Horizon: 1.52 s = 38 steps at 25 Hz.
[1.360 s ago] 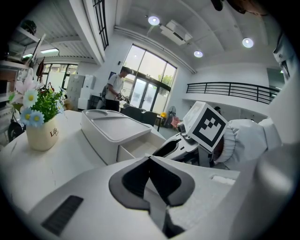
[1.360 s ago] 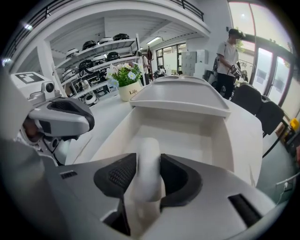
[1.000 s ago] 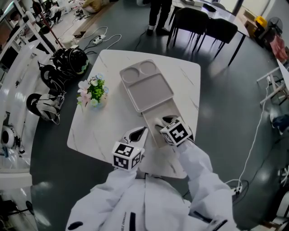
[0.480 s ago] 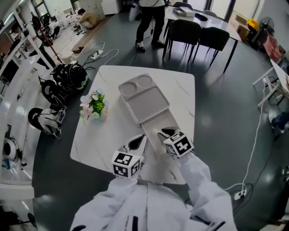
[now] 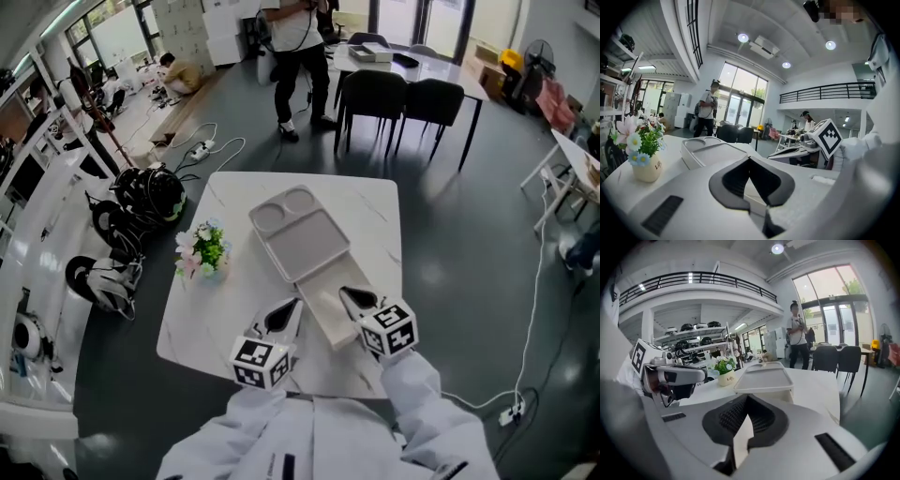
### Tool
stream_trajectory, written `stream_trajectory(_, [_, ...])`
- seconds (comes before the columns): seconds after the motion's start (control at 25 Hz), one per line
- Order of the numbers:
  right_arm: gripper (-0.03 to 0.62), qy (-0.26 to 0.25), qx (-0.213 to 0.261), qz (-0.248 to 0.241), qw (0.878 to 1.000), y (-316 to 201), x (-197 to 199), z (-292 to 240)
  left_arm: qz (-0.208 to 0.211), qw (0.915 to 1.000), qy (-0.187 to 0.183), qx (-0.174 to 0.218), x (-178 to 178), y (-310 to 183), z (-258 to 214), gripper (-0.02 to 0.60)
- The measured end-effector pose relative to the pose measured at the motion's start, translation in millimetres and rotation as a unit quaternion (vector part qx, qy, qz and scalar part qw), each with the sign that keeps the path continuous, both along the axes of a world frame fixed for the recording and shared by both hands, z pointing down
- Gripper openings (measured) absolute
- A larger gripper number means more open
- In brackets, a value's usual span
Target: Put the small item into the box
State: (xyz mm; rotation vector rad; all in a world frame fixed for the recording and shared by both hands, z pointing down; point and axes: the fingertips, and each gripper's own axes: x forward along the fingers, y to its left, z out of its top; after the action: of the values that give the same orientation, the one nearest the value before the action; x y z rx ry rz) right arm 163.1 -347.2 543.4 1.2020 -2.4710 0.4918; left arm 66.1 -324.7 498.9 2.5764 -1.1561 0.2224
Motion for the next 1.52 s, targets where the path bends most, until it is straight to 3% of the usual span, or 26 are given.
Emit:
stream_trajectory(0.56, [-0.006, -0.118, 0.119, 0.087, 0.982, 19.7, 39.2, -78.5, -0.015, 0.9969, 0.031, 0.07, -14.9, 0.4, -59.6, -0.002])
stream_trajectory(0.88, [-0.008, -0.135, 0.157, 0.126, 0.97, 22.6, 66.5, -110.8, -0.037, 0.9928, 0.036, 0.109, -28.3, 2.1, -85.2, -0.002])
stream_trajectory(1.52, [-0.008, -0.133, 0.183, 0.166, 0.96, 35.7, 97.2, -130.9, -0.073, 0.9884, 0.032, 0.13, -51.5, 6.0, -99.3, -0.002])
